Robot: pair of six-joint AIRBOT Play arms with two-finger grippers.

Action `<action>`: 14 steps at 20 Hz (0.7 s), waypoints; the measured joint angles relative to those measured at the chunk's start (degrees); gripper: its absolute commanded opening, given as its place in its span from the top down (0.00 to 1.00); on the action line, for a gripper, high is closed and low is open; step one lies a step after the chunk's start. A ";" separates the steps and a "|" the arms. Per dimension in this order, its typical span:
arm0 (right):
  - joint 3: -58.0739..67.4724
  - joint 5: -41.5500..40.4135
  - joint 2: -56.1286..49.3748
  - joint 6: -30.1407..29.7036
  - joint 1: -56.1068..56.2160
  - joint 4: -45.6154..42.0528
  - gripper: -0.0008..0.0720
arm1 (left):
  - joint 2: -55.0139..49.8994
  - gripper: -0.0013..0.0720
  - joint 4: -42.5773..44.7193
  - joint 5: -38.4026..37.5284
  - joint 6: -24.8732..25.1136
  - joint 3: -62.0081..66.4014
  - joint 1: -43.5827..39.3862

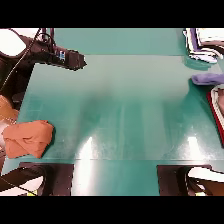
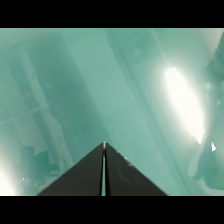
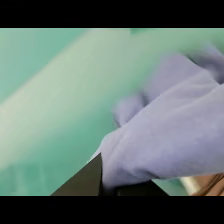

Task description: Fold the shirts.

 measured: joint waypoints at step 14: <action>18.51 16.28 0.13 3.34 -5.70 -15.78 0.97 | 0.00 0.94 0.17 0.26 0.31 0.00 0.00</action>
